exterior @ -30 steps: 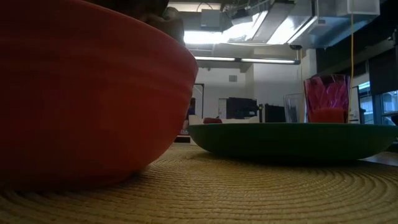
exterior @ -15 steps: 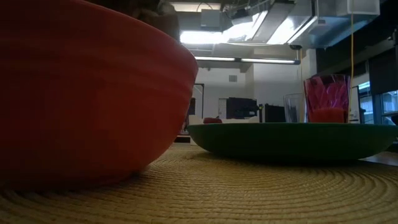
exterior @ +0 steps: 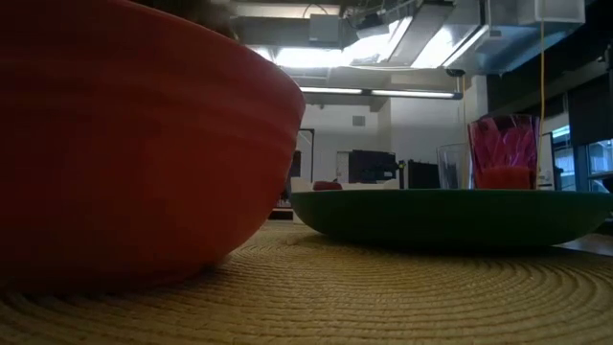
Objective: Arrange a breakfast setting
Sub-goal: Pour the cereal from the cereal box into the orange bowl
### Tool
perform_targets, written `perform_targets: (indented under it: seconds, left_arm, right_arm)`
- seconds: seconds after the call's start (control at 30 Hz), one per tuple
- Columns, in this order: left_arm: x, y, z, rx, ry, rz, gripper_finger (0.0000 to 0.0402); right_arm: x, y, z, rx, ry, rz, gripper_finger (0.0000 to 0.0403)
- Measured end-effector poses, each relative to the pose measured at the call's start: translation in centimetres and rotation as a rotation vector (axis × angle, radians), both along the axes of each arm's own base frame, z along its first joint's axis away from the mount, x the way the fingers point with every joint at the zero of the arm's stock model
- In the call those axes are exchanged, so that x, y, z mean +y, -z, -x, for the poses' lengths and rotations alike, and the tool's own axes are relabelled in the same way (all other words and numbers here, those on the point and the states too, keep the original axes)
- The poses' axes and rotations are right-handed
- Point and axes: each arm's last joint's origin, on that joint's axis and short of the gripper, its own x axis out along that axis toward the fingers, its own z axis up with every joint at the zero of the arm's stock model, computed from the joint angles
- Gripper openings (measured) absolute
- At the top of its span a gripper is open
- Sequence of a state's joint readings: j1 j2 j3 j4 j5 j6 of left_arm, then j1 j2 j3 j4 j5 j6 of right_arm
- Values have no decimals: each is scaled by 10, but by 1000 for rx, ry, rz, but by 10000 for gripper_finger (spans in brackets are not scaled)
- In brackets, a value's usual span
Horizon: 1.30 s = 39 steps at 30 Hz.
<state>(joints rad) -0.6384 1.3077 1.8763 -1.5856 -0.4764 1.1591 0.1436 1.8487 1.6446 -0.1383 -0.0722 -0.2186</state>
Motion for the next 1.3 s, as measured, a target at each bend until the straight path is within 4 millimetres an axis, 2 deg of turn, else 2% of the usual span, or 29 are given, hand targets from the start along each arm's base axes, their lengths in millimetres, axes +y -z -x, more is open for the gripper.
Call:
perform_targets:
  seconds: [0.07,0.2,0.27,0.67,0.87,1.1,1.3]
  left_arm:
    - [0,-1,-1,-14,-1,5,108]
    - [0,-2,-1,-28,-13,-3,108]
    - [0,-1,-1,-27,-14,-5,108]
    - [2,-2,-2,-35,-15,-39,108]
    - [1,4,-4,-4,0,-73,108]
    - [0,13,-9,-6,-28,-139,107]
    - [3,13,-10,-6,-45,-141,107]
  right_arm:
    - [-2,3,0,24,-15,-15,10]
    - [-6,-19,13,-24,56,18,11]
    - [-7,-22,15,-30,66,34,11]
    - [-7,-19,14,-22,89,60,12]
    - [-3,5,1,50,23,9,12]
    - [-7,-17,12,-22,68,43,12]
    - [-6,-13,11,3,76,48,12]
